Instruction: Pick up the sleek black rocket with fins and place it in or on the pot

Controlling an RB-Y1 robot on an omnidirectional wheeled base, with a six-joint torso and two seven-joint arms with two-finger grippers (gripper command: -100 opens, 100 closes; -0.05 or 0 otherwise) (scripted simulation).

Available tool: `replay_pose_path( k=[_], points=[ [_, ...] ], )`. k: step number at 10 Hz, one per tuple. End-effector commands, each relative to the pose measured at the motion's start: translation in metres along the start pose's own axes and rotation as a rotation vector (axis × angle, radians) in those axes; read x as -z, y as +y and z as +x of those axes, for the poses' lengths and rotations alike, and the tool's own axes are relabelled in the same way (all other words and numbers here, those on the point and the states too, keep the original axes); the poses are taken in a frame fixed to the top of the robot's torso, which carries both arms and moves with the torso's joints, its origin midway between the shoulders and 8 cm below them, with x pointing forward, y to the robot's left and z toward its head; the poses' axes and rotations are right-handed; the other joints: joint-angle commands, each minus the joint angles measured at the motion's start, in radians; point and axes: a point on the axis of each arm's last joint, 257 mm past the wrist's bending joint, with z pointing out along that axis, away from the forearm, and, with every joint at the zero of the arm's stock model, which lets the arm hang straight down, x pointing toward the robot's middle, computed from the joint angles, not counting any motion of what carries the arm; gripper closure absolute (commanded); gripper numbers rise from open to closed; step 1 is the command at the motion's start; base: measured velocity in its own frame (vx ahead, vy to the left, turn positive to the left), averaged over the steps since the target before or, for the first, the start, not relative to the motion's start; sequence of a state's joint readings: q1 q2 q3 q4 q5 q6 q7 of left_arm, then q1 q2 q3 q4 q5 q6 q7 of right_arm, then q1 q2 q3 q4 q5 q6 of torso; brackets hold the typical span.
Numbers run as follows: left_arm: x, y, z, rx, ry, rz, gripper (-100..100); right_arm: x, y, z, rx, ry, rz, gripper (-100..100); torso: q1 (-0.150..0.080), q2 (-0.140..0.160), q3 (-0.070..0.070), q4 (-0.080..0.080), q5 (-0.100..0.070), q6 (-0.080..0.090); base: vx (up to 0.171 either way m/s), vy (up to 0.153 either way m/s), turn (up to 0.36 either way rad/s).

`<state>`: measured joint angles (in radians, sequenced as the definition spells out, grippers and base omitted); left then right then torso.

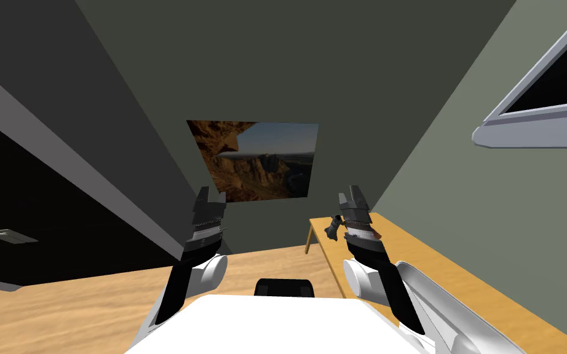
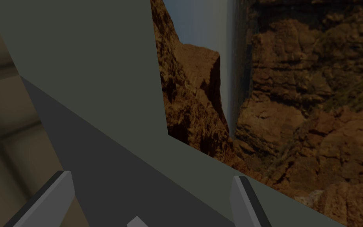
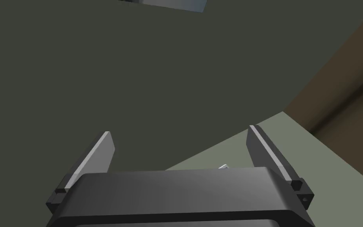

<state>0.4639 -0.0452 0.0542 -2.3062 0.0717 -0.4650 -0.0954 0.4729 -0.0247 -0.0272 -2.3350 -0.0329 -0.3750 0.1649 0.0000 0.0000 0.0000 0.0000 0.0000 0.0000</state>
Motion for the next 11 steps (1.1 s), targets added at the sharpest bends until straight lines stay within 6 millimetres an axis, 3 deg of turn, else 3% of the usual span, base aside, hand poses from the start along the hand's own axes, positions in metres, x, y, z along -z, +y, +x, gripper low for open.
replay_pose_path(
  k=[1,5,11],
  points=[
    [0.0,0.0,0.0,0.0,0.0,0.0,0,0.001,-0.006,0.004,0.054,0.039,-0.006,-100,0.0,0.0,0.0,0.0,0.0,0.0,-0.032,-0.002,-0.071],
    [0.0,0.0,0.0,0.0,0.0,0.0,0,0.007,-0.025,0.01,0.169,0.106,-0.008,-100,-0.001,0.004,0.002,0.001,0.0,0.0,-0.057,-0.012,-0.056],
    [0.0,0.0,0.0,0.0,0.0,0.0,0,0.025,-0.071,0.011,0.363,0.196,0.024,-100,0.001,0.001,0.001,0.0,0.0,0.0,-0.024,0.006,-0.043]
  ],
)
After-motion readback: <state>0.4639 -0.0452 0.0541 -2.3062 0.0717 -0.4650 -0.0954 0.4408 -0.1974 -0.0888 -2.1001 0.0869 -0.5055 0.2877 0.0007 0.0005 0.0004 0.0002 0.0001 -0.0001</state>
